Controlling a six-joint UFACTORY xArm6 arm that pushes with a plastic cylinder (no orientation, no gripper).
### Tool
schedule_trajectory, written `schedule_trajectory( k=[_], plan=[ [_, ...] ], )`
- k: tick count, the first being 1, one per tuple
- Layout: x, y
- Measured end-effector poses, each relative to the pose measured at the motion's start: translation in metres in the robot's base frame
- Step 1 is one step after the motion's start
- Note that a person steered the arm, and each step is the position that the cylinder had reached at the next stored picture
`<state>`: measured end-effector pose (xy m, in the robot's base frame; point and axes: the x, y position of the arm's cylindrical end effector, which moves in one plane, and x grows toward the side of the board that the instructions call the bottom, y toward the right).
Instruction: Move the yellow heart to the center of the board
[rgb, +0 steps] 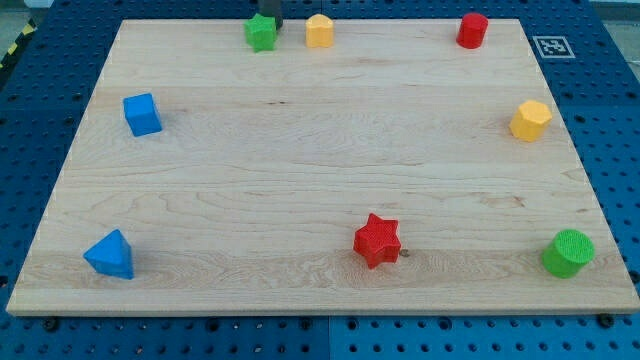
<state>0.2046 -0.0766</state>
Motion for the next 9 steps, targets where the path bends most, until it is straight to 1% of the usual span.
schedule_trajectory(
  k=[2,3,4,5,6,7,8,9],
  plan=[
    [0.017,-0.001],
    [0.014,0.003],
    [-0.012,0.028],
    [-0.011,0.049],
    [-0.011,0.082],
    [-0.003,0.109],
    [0.003,0.111],
    [-0.002,0.108]
  ],
)
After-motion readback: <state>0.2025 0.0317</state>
